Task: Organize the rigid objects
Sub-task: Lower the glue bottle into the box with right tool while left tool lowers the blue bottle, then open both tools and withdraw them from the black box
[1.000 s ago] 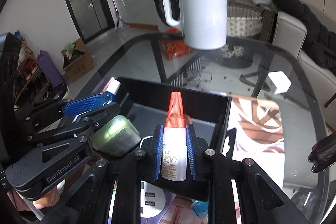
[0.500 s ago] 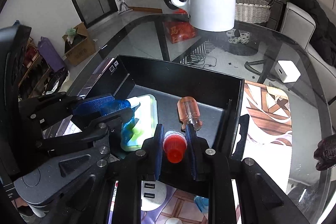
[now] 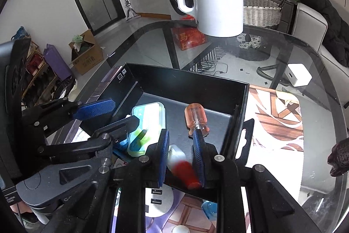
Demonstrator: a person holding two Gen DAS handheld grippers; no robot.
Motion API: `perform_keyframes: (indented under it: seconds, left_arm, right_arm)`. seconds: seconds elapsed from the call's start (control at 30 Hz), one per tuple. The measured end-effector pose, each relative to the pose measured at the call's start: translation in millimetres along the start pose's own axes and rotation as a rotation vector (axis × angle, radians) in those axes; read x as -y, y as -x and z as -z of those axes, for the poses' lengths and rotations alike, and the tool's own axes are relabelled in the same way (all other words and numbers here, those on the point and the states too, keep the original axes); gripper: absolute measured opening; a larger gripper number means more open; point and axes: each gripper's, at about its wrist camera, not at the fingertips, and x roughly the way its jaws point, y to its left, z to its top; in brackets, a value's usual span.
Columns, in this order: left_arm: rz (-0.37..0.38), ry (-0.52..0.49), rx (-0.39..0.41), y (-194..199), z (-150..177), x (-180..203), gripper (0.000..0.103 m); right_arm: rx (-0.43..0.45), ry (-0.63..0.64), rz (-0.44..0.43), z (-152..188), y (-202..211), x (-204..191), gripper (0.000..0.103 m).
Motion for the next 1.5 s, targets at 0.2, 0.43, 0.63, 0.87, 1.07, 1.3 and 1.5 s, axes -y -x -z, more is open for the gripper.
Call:
perform_keyframes:
  seconds: [0.2,0.43,0.63,0.87,1.07,1.3,1.5]
  left_arm:
    - [0.006,0.025,0.033,11.6,0.1,-4.1,0.054]
    - [0.027,0.061,0.202,54.6,2.1,-6.4,0.054]
    - [0.022,0.074,0.401,108.8,12.4,-5.1,0.068]
    - [-0.053,0.097,0.561,147.0,30.0,4.1,0.098]
    - [-0.018,0.102,0.426,130.1,28.9,2.1,0.098]
    - [0.027,0.166,0.19,88.8,35.4,-5.5,0.098]
    - [0.073,0.179,0.021,62.2,46.2,0.1,0.098]
  right_arm:
    - [0.027,-0.003,-0.017,1.3,12.0,1.8,0.026]
    - [0.244,0.052,0.009,7.4,64.8,-5.1,0.026]
    - [0.438,0.048,0.034,22.8,127.0,0.3,0.035]
    - [0.463,0.026,0.035,38.0,151.4,3.5,0.049]
    - [0.375,-0.014,0.056,46.2,145.7,20.9,0.049]
    - [0.102,-0.157,0.009,48.9,91.7,48.9,0.049]
    - [0.0,-0.202,-0.017,57.1,62.3,61.5,0.049]
